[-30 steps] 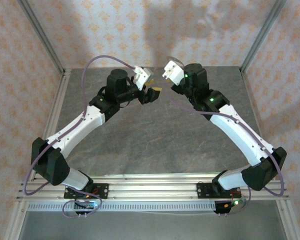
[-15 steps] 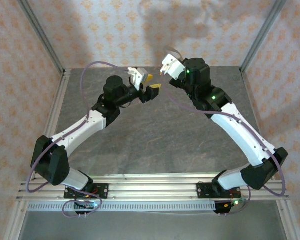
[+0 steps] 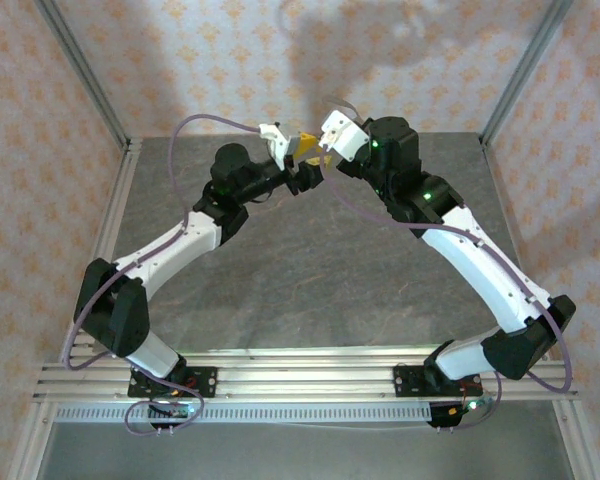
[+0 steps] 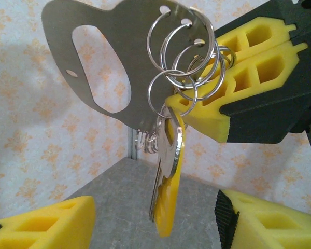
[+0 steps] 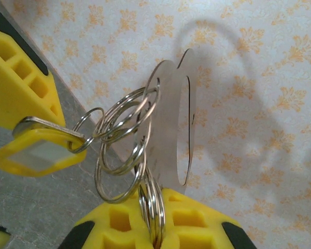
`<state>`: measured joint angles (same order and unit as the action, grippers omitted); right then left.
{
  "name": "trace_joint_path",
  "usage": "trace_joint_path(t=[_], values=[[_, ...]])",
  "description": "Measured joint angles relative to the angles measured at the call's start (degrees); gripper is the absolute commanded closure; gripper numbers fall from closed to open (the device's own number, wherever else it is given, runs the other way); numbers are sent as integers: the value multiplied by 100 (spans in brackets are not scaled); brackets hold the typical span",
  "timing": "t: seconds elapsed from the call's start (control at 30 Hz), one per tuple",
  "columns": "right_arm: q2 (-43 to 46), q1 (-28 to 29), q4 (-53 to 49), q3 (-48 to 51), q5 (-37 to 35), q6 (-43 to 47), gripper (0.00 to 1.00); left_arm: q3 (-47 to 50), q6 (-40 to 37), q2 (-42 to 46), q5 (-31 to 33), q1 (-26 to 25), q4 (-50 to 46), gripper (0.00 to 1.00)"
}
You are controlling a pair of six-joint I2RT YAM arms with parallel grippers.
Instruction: Put the keys on the keyring
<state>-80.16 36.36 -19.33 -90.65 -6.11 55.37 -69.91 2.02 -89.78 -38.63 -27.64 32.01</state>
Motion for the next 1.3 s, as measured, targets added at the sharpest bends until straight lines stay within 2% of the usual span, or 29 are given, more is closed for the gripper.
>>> trace_joint_path(t=[0.47, 0.77, 0.93, 1.3], values=[[79, 0, -44, 11, 96, -24, 100, -538, 11, -315, -144, -116, 85, 36], [190, 9, -44, 24, 96, -26, 100, -828, -28, -492, -280, -162, 85, 41], [208, -2, -42, 44, 66, -26, 100, -892, -55, -553, -374, -168, 83, 48], [229, -17, 28, 87, -55, -26, 100, -1082, -192, -610, -619, -229, -96, 76]])
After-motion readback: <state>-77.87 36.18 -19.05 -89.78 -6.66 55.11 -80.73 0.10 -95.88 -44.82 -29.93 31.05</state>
